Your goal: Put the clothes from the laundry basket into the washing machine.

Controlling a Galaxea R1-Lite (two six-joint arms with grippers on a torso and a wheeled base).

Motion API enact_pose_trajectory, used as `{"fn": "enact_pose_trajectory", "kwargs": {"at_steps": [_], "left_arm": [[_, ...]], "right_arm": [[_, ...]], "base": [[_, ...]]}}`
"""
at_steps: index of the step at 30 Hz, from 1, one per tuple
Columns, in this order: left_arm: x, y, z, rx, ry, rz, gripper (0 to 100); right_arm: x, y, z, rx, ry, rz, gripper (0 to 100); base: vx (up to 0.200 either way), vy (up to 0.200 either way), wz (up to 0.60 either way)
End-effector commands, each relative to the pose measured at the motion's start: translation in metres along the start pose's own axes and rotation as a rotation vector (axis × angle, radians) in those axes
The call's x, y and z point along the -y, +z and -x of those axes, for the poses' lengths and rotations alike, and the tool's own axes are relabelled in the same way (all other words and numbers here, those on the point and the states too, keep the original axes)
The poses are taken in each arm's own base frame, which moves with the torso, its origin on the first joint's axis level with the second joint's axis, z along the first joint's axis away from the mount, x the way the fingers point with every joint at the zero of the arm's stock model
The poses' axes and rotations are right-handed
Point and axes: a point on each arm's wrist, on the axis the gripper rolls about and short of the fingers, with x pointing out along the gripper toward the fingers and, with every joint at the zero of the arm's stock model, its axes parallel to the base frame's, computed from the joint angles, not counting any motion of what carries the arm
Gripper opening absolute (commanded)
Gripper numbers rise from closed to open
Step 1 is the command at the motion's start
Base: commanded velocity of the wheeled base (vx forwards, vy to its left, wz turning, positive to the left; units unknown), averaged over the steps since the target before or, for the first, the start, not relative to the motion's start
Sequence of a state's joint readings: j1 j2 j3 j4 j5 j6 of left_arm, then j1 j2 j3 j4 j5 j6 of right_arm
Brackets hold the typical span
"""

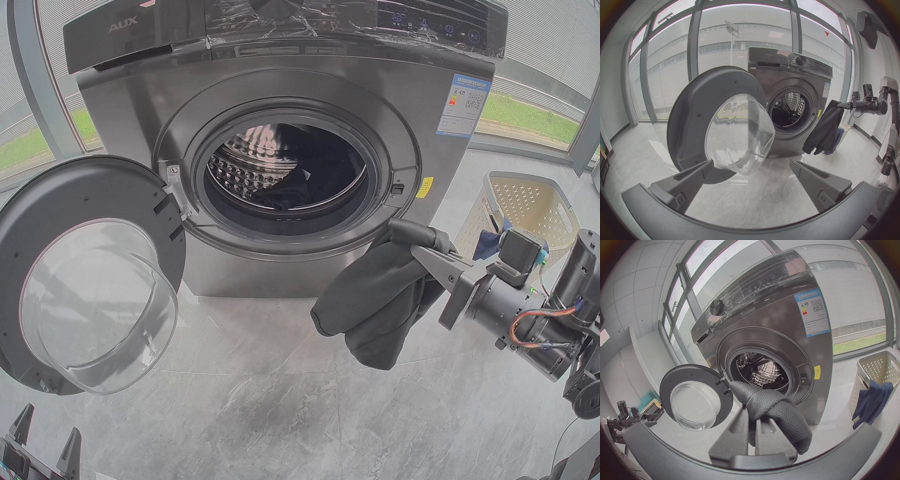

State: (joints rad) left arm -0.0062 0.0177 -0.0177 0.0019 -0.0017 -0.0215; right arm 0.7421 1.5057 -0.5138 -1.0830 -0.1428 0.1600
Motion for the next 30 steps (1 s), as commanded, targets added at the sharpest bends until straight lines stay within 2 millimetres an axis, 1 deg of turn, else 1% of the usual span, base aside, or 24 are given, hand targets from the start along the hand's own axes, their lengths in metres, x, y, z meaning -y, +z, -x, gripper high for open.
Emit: {"fn": "enact_pose_trajectory", "kwargs": {"at_steps": [1,2,3,8,9,10,11,18,21,25,26,27,28,29,30], "left_arm": [[0.000,-0.005,0.000,-0.004,0.000,0.000,100],[0.000,-0.005,0.000,-0.004,0.000,0.000,100],[0.000,-0.005,0.000,-0.004,0.000,-0.002,100],[0.000,-0.005,0.000,-0.003,-0.003,-0.002,100],[0.000,-0.005,0.000,-0.003,-0.003,-0.002,100],[0.000,-0.005,0.000,-0.001,-0.004,-0.005,100],[0.000,-0.005,0.000,-0.001,-0.004,-0.005,100],[0.000,-0.005,0.000,0.000,-0.012,-0.020,100],[0.000,-0.005,0.000,0.002,-0.014,-0.017,100],[0.000,-0.004,0.000,0.011,-0.011,-0.008,100],[0.000,0.005,0.002,0.071,-0.005,0.013,100],[0.000,0.005,0.002,0.071,-0.005,0.013,100],[0.001,0.034,0.007,0.216,-0.009,0.024,100],[0.002,0.046,0.005,0.230,-0.023,0.019,100],[0.002,0.047,0.001,0.195,-0.051,0.017,100]], "right_arm": [[-0.005,0.001,-0.023,0.013,0.001,-0.002,0],[-0.005,0.001,-0.023,0.013,0.001,-0.002,0],[-0.008,0.002,-0.028,0.019,0.003,-0.004,0],[-0.011,0.002,-0.045,0.030,0.001,-0.007,0],[-0.011,0.002,-0.045,0.030,0.001,-0.007,0],[-0.012,0.002,-0.052,0.038,0.000,-0.010,0],[-0.012,0.003,-0.052,0.039,0.000,-0.010,0],[-0.017,0.011,-0.073,0.086,0.012,-0.026,0],[-0.019,0.011,-0.077,0.089,0.020,-0.028,0],[-0.030,0.008,-0.076,0.080,0.062,-0.037,0],[-0.033,0.006,-0.076,0.074,0.070,-0.039,0],[-0.033,0.006,-0.076,0.074,0.070,-0.039,0],[-0.035,0.005,-0.077,0.070,0.076,-0.039,0],[-0.035,0.005,-0.078,0.074,0.078,-0.040,0],[-0.035,0.004,-0.079,0.078,0.080,-0.041,0]], "base": [[0.000,0.000,0.00],[0.000,0.000,0.00],[0.000,0.000,0.00],[0.000,0.000,0.00],[0.000,0.000,0.00],[0.000,0.000,0.00],[0.000,0.000,0.00],[0.000,0.000,0.00],[0.000,0.000,0.00],[0.000,0.000,0.00],[0.000,0.000,0.00],[0.000,0.000,0.00],[0.000,0.000,0.00],[0.000,0.000,0.00],[0.000,0.000,0.00]]}}
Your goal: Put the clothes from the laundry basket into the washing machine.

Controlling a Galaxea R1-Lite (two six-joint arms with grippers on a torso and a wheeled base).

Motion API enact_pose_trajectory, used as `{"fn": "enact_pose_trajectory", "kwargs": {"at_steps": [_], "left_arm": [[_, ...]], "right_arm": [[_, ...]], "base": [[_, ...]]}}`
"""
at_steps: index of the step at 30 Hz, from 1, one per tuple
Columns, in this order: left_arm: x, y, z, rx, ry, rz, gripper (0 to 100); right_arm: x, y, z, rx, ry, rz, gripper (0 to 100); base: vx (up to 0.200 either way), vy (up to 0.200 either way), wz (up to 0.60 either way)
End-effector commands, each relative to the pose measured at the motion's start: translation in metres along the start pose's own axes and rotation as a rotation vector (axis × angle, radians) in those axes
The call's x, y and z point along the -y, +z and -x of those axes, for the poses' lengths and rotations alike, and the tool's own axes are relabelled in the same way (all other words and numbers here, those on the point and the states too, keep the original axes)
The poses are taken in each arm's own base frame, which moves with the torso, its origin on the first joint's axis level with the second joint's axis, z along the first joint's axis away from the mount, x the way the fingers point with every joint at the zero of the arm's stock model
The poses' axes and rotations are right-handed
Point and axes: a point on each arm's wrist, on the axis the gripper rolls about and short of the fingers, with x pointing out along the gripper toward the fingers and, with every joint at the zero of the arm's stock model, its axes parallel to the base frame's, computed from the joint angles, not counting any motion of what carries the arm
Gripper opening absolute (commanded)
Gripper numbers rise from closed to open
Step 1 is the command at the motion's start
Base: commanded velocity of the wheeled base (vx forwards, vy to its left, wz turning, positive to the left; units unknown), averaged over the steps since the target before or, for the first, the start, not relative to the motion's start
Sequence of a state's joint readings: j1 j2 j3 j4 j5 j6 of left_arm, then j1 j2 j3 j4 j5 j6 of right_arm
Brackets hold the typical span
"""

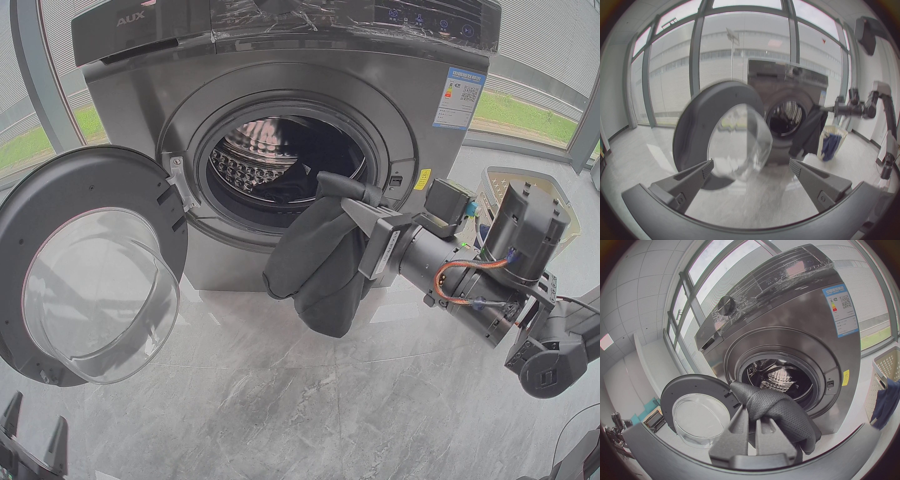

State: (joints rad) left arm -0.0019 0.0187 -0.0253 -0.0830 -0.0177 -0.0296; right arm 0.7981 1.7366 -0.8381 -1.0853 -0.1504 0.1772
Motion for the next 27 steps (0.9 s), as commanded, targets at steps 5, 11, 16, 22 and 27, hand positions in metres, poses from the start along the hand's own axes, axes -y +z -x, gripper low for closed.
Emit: {"fn": "enact_pose_trajectory", "kwargs": {"at_steps": [5,11,16,22,27], "left_arm": [[0.006,0.023,-0.023,-0.141,-0.308,0.033,100],[0.011,0.026,-0.056,-0.342,-0.469,0.057,100],[0.019,0.038,-0.100,-0.357,-0.583,0.036,100],[0.044,0.029,-0.146,-0.422,-0.715,0.026,100],[0.065,0.019,-0.176,-0.425,-0.746,0.001,100]], "right_arm": [[-0.001,-0.017,-0.021,0.026,0.010,0.001,0],[-0.002,-0.014,-0.032,0.078,0.015,-0.005,0],[-0.002,-0.018,-0.036,0.071,0.011,-0.003,0],[-0.001,-0.021,-0.039,0.072,-0.002,-0.005,0],[0.000,-0.019,-0.038,0.073,-0.003,-0.005,0]], "base": [[0.000,0.000,0.00],[0.000,0.000,0.00],[0.000,0.000,0.00],[0.000,0.000,0.00],[0.000,0.000,0.00]]}}
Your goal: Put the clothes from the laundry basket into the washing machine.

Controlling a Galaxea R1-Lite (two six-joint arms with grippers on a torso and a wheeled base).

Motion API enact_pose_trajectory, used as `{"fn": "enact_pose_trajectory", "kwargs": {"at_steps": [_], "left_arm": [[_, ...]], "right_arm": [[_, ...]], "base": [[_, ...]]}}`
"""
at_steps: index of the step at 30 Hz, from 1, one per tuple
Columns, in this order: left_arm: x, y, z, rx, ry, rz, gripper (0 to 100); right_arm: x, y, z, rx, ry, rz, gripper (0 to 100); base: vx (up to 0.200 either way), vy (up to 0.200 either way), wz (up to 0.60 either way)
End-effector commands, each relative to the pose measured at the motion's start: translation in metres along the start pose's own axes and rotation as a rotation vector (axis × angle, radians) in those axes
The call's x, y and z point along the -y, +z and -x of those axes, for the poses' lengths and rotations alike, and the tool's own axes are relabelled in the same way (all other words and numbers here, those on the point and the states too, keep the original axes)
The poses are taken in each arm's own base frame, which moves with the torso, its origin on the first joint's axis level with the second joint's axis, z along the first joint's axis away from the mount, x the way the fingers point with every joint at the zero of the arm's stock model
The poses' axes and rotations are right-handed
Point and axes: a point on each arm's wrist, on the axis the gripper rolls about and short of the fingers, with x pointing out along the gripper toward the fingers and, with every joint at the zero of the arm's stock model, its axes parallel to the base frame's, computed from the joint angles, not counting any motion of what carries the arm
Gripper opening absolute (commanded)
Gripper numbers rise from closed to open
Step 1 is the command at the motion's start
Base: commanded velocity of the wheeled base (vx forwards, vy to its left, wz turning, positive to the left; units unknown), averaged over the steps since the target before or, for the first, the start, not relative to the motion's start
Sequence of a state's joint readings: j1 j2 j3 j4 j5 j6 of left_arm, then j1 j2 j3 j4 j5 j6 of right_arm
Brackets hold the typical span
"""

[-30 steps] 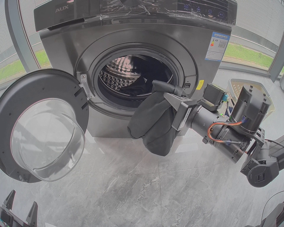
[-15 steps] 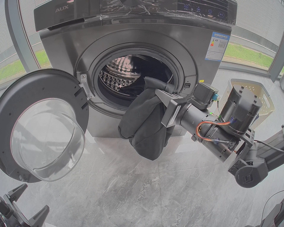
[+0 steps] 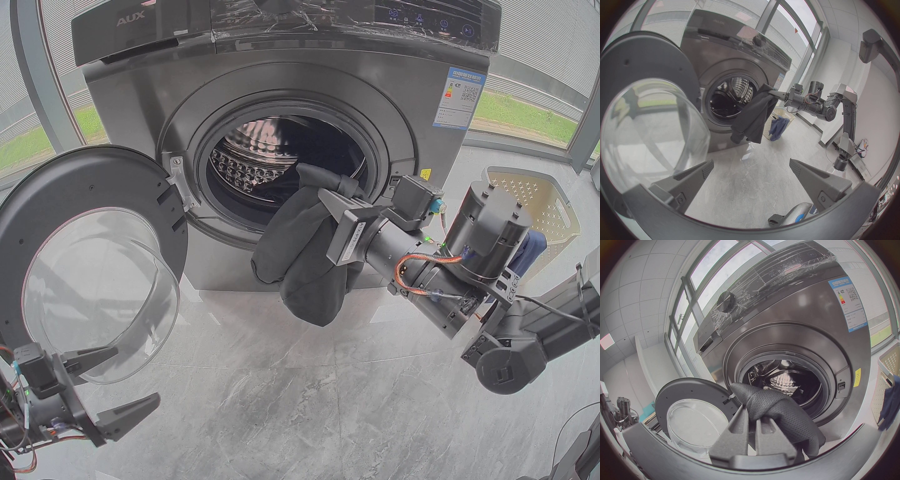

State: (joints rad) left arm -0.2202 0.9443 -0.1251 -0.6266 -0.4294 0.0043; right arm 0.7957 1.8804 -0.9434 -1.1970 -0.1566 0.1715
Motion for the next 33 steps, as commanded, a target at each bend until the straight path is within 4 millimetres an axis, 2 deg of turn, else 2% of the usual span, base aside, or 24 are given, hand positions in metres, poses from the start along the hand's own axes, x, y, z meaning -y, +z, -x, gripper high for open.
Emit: {"fn": "enact_pose_trajectory", "kwargs": {"at_steps": [1,4,8,9,15,33], "left_arm": [[-0.005,-0.008,-0.072,-0.138,-0.120,0.006,100],[-0.007,-0.017,-0.105,-0.158,-0.129,-0.001,100],[-0.005,-0.028,-0.131,-0.162,-0.156,-0.002,100],[-0.005,-0.028,-0.132,-0.161,-0.156,-0.002,100],[-0.008,-0.035,-0.169,-0.101,-0.172,0.069,100],[-0.013,-0.035,-0.210,-0.072,-0.177,0.126,100]], "right_arm": [[0.001,-0.003,-0.004,-0.001,-0.007,0.001,0],[-0.001,-0.002,-0.004,0.009,0.008,-0.007,0],[-0.001,-0.001,-0.004,0.016,0.011,-0.020,0],[-0.001,-0.001,-0.004,0.017,0.011,-0.020,0],[-0.002,-0.001,-0.003,0.023,0.014,-0.025,0],[-0.005,-0.001,-0.003,0.019,0.017,-0.027,0]], "base": [[0.000,0.000,0.00],[0.000,0.000,0.00],[0.000,0.000,0.00],[0.000,0.000,0.00],[0.000,0.000,0.00],[0.000,0.000,0.00]]}}
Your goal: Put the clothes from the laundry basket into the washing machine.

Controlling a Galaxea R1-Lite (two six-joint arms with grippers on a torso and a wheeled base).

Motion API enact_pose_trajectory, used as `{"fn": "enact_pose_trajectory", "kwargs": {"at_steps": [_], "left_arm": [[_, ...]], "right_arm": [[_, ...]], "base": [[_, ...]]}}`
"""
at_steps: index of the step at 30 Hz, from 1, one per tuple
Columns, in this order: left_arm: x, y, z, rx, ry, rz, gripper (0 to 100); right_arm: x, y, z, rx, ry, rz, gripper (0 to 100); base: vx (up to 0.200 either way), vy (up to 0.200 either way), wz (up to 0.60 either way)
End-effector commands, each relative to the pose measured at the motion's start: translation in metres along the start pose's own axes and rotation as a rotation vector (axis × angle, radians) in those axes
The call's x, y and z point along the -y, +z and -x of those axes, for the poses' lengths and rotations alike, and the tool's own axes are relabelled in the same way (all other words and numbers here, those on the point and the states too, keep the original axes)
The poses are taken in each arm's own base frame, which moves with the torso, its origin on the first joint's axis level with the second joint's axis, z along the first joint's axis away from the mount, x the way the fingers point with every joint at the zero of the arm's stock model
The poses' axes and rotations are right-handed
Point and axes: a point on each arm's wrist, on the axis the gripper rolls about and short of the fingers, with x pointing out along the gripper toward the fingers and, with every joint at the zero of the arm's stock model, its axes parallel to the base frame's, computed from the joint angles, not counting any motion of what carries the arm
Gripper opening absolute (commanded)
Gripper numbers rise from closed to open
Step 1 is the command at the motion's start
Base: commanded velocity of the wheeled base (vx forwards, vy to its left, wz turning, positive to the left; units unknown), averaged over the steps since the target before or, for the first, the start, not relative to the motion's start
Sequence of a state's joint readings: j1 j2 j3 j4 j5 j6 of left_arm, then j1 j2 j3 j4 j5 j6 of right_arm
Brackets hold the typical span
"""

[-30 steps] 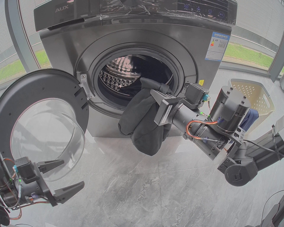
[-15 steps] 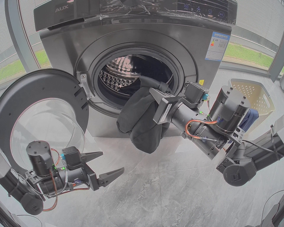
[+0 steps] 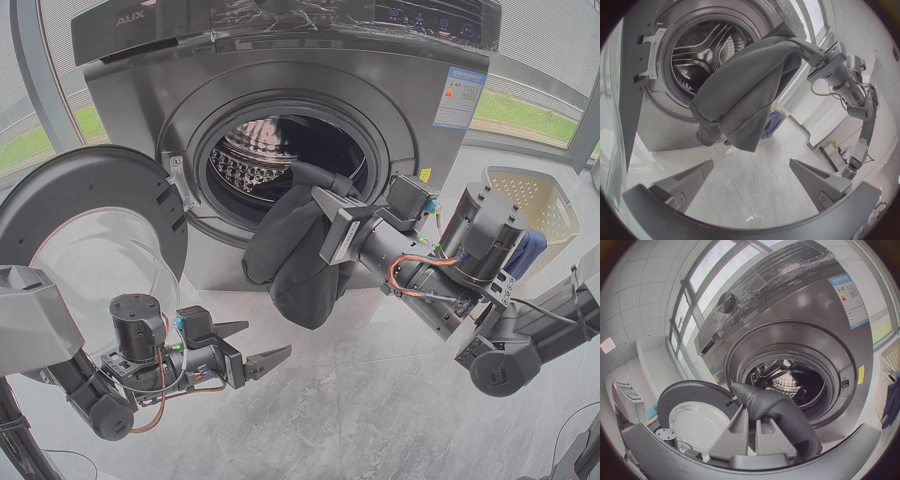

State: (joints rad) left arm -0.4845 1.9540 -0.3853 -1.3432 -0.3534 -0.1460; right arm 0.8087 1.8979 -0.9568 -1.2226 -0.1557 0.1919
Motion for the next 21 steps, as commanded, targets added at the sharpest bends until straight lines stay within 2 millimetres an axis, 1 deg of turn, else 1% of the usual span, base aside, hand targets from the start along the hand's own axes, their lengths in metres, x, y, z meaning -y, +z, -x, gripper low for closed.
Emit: {"fn": "enact_pose_trajectory", "kwargs": {"at_steps": [1,5,8,12,18,21], "left_arm": [[-0.004,-0.003,-0.010,-0.007,0.001,0.015,100],[-0.006,0.000,-0.017,0.001,-0.001,0.037,100],[-0.001,-0.003,-0.023,-0.011,-0.019,0.057,100],[0.000,-0.004,-0.036,-0.015,-0.036,0.078,100],[-0.007,0.000,-0.059,0.022,-0.044,0.095,100],[-0.008,0.001,-0.065,0.029,-0.046,0.098,100]], "right_arm": [[-0.001,0.001,0.000,0.001,0.001,0.000,0],[-0.001,0.000,0.000,-0.002,0.000,0.003,0],[-0.001,0.000,0.000,-0.001,0.000,0.003,0],[-0.001,0.000,0.000,-0.001,-0.001,0.003,0],[-0.002,-0.001,0.001,-0.003,0.001,0.005,0],[-0.002,-0.001,0.001,-0.004,0.001,0.005,0]], "base": [[0.000,0.000,0.00],[0.000,0.000,0.00],[0.000,0.000,0.00],[0.000,0.000,0.00],[0.000,0.000,0.00],[0.000,0.000,0.00]]}}
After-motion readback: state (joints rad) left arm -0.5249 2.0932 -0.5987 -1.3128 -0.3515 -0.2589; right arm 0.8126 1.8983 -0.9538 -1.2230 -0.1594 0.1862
